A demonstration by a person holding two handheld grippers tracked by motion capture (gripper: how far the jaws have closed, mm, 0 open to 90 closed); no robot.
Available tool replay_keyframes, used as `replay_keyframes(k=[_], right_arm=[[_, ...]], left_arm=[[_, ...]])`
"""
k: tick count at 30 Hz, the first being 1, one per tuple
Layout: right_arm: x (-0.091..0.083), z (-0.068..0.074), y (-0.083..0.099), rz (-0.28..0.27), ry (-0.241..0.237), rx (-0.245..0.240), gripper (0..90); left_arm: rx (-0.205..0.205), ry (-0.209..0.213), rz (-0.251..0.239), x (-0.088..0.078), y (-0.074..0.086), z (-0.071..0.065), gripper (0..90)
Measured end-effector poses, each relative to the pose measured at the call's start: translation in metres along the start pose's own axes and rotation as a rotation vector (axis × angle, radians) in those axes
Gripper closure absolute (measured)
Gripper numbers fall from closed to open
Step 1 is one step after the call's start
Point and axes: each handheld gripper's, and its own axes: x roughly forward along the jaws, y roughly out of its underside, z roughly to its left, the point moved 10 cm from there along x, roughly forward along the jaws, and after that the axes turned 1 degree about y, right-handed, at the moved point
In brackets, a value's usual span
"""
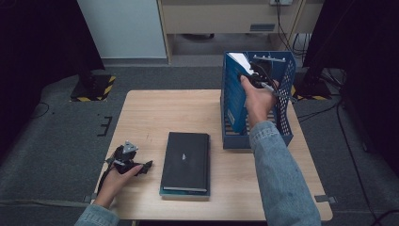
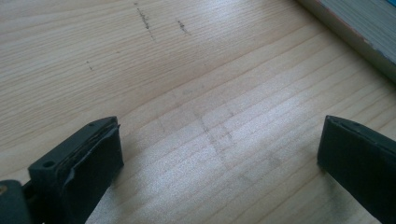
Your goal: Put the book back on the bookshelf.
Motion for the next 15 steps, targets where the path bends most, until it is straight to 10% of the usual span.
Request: replay_keyframes(k=[15], right_arm=[[0.012,-0.001,0.017,0.006,0.007,0.002,60.5]], left_arm=[[0.0,0.0,-0.002,0.0,0.0,0.0,0.0]])
